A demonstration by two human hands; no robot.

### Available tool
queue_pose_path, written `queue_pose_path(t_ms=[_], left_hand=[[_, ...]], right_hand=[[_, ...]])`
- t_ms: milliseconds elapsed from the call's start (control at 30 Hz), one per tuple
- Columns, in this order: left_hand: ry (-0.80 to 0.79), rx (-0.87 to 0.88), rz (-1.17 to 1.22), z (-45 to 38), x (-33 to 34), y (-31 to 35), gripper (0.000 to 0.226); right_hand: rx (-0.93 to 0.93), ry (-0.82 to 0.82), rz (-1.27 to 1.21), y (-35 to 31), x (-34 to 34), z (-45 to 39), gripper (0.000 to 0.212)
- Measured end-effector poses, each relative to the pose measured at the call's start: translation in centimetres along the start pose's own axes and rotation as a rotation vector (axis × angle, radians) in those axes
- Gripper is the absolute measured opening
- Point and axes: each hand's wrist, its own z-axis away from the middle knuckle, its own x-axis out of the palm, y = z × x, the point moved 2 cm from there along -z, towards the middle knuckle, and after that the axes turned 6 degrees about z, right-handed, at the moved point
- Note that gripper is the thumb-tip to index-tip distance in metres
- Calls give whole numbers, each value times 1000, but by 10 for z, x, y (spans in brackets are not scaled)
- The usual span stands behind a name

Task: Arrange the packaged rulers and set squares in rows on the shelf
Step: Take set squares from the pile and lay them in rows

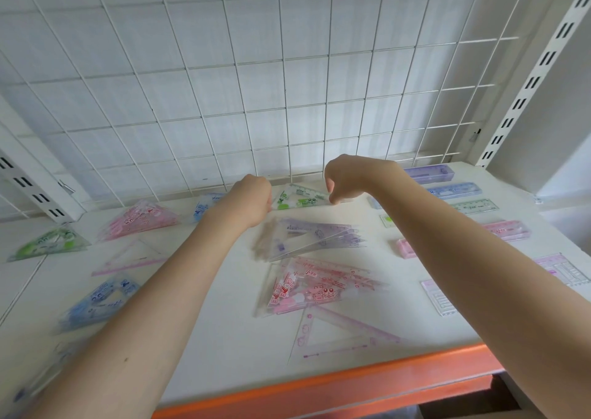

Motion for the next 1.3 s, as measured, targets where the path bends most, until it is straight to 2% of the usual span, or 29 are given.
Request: queue_pose_path(t_ms=[433, 567, 633, 733, 833, 933, 1000, 1133, 1300], left_hand=[[4, -9, -58, 5, -5, 7, 13], [-59, -23, -56, 21, -21, 9, 19], [-118, -33, -98, 37, -29, 11, 21], [-254, -37, -215, 60, -34, 15, 20], [-367, -79, -263, 75, -33, 16, 49], [-397, -85, -258, 81, -29, 15, 66], [-401, -81, -244, 82, -24, 16, 64], [-383, -45, -223, 82, -16, 19, 51], [-364, -18, -214, 79, -14, 23, 47]], right_hand=[[-6, 25, -51, 4, -3, 12, 28], [-26, 105, -137, 4, -13, 30, 24], [-46, 85, -158, 0, -14, 43, 24], [-64, -39, -109, -7, -10, 62, 37], [-65, -120, -65, -13, -1, 72, 55], [-52, -141, -26, -17, 8, 72, 70], [-39, -157, 10, -18, 12, 72, 73], [-33, -155, 21, -24, 17, 75, 61], [-42, -115, 11, -29, 19, 77, 43]])
